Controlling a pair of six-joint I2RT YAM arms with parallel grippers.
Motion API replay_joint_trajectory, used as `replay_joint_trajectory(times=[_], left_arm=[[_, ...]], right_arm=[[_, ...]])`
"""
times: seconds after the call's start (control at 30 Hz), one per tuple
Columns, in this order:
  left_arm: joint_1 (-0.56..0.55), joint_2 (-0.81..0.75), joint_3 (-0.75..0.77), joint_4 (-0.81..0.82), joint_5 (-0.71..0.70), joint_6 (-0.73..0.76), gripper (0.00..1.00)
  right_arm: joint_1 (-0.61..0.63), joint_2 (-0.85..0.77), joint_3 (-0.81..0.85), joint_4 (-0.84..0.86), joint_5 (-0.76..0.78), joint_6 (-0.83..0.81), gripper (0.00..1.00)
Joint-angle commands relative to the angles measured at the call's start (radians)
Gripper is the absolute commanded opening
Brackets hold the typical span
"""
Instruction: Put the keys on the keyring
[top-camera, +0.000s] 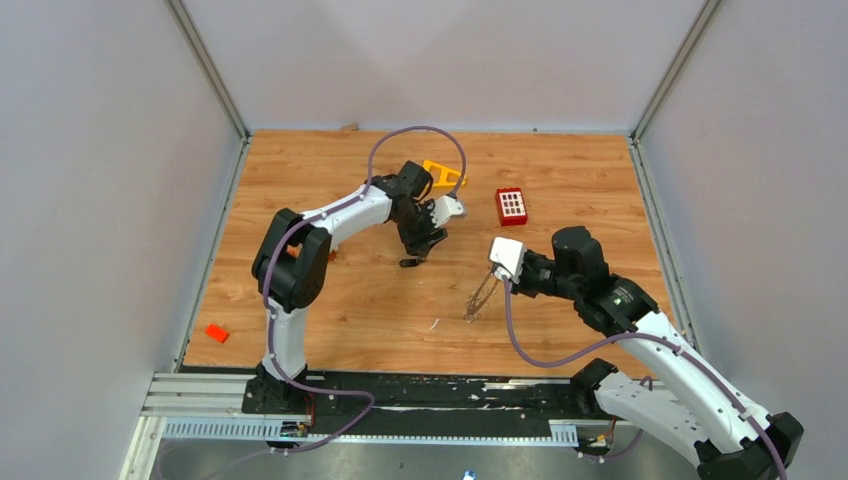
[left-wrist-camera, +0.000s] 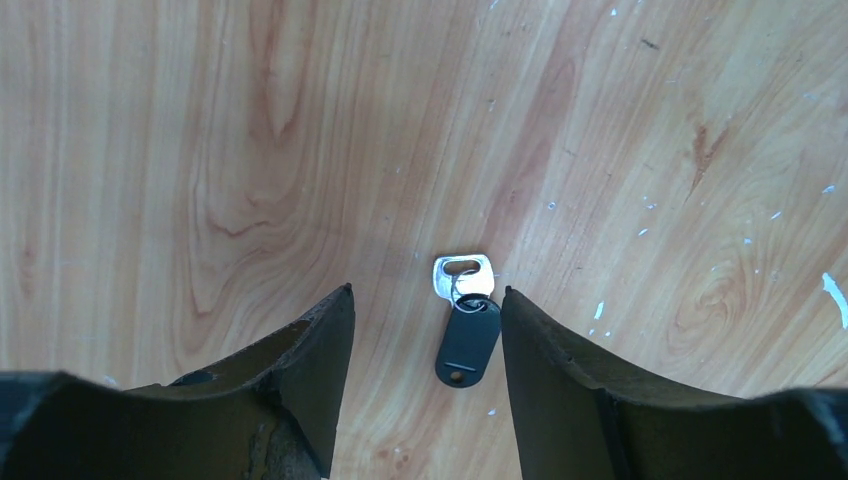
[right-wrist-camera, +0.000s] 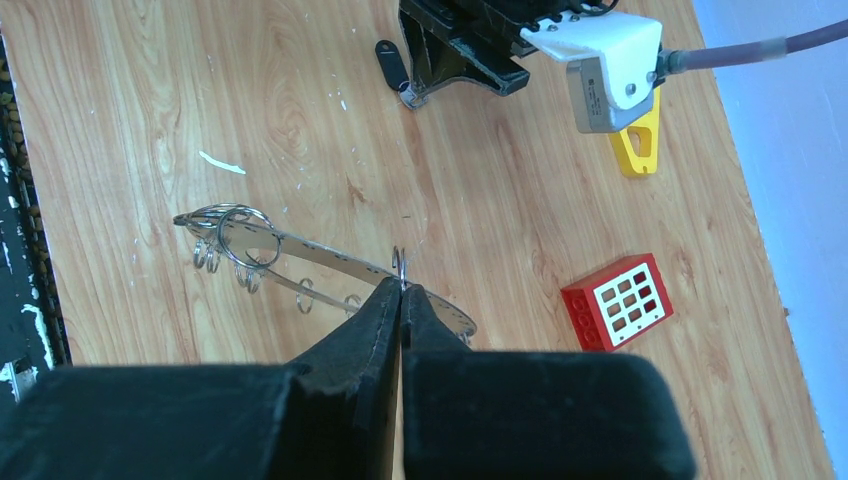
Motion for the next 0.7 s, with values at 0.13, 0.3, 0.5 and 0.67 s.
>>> replay_joint_trajectory(times=[0.13,0.3,0.5,0.67], left_arm=[[0.0,0.052,0.04,-0.109,0.054,-0.017,0.61],[0.001,0.061,0.026,-0.086,0.048,-0.036,0.61],[0.0,0.075,0.013,-0.071,0.054,-0.048,0.58],[-0.001,0.076,-0.002,-0.051,0.046,-0.053,0.54]], right_arm=[[-0.015,-0.02,0.004,0.03,-0.018,0.002,0.0],[-0.018,-0.022,0.005,0.028,-0.025,0.003,0.0],[-0.02,-0.018,0.005,0.025,-0.027,0.002,0.0],[-0.019,-0.017,0.007,0.024,-0.027,0.002,0.0]])
